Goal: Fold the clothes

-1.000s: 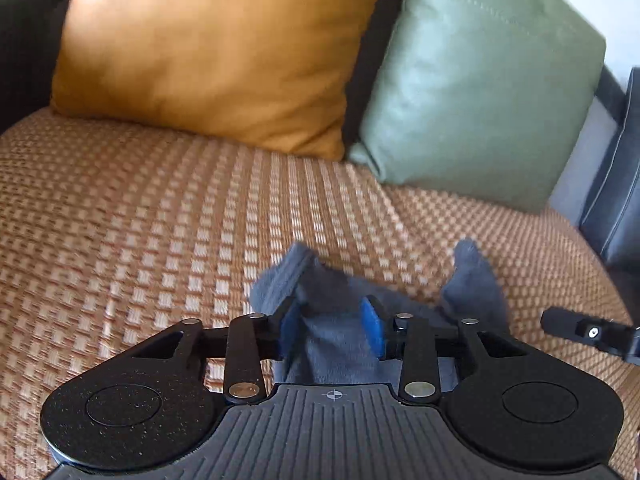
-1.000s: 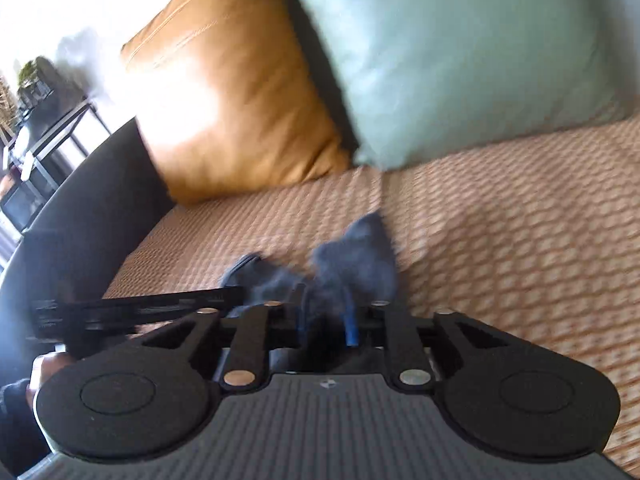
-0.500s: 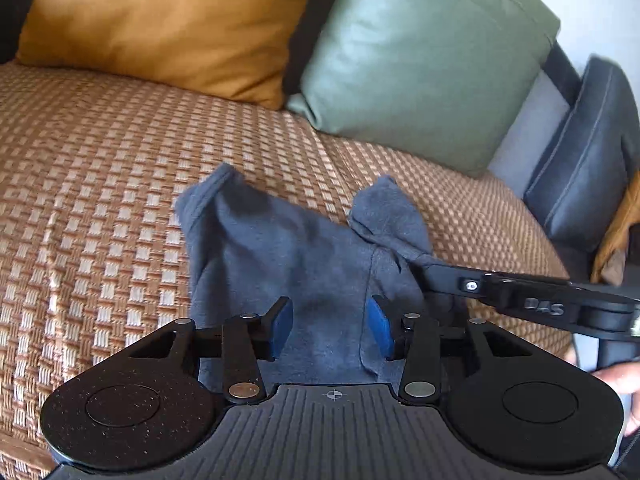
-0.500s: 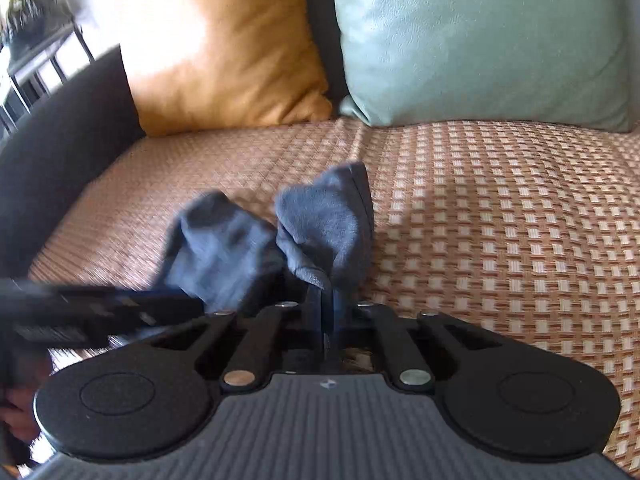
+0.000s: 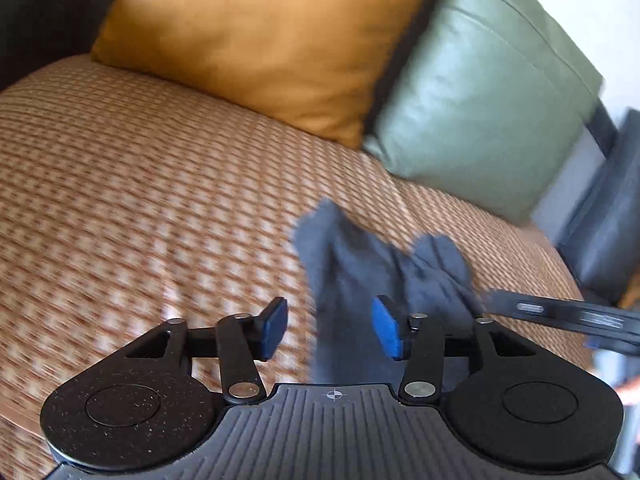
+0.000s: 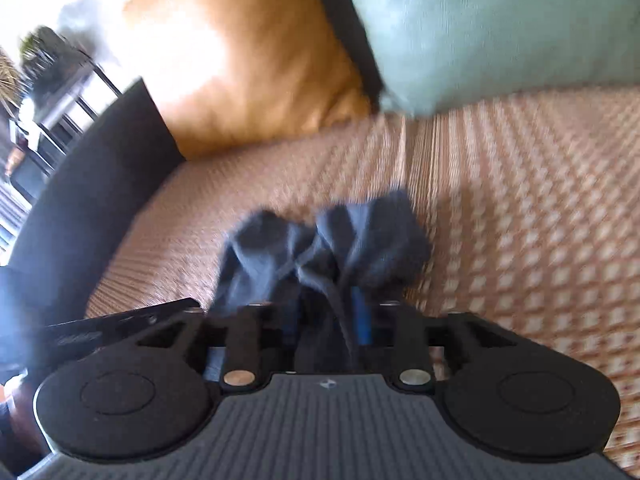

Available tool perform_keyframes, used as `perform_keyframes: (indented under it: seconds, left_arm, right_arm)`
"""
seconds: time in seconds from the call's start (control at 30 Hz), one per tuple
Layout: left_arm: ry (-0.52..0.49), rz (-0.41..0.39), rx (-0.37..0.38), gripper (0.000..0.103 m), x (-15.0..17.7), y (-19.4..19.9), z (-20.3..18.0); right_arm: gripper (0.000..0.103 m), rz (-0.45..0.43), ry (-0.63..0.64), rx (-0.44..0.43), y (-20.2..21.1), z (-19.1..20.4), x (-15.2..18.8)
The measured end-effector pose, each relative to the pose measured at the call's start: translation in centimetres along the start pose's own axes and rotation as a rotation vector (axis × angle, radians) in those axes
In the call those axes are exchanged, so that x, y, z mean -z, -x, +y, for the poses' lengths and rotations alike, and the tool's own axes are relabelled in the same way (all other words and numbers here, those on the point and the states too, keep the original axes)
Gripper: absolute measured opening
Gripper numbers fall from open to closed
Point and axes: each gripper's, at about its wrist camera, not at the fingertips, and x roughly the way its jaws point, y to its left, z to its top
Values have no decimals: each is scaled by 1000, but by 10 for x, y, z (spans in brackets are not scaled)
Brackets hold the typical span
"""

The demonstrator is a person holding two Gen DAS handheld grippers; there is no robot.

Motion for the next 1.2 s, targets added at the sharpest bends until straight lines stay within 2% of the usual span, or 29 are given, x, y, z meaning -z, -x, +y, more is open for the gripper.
perform_keyframes:
  seconds: [0.03, 0.1, 0.23, 0.33, 0.43, 0.67, 0.7, 0.73, 0.93, 0.97, 1.0, 1.03, 1.07, 1.2]
  left_arm:
    - [-3, -4, -17, 65, -4, -2, 3]
    - [-23, 8, -38, 66, -10, -6, 4]
    - [-119, 38, -69, 69, -12, -26, -7]
    - [-120, 29, -81, 70, -16, -38, -7]
    - [-108, 13, -53, 71, -20, -47, -7]
    - [-199, -2, -58, 68, -23, -69, -18]
    - [-200, 1, -43, 65, -22, -68, -19]
    - [-201, 4, -29, 54, -21, -67, -20]
    - [-202, 1, -9, 52, -14, -64, -17]
    - [-195, 3, -13, 26, -16, -63, -17]
    - [-193, 2, -19, 16, -17, -62, -17]
    - [-186, 6, -14, 14, -18, -62, -15]
    - [-180, 6, -18, 15, -18, -62, -14]
    - [-210, 5, -52, 40, -17, -65, -16]
  right_arm:
    - [53, -17, 6, 11, 9, -2, -3]
    - [53, -24, -7, 45, 15, -10, -9]
    - [53, 12, -101, 46, -3, -27, -5]
    - [53, 26, -179, 10, -21, -39, 3]
    - [54, 16, -230, -46, -37, -46, 5]
    - [54, 14, -231, -94, -58, -48, 2]
    - [54, 15, -231, -100, -58, -47, 1]
    - [54, 17, -230, -112, -58, -46, 2]
    - [54, 12, -249, -135, -59, -52, 10]
    - [54, 10, -250, -136, -59, -52, 11]
    - [54, 10, -247, -134, -59, -51, 11]
    - [54, 11, -244, -132, -58, -51, 11]
    - [54, 12, -241, -130, -58, -50, 11]
    - [54, 13, -232, -119, -60, -48, 13]
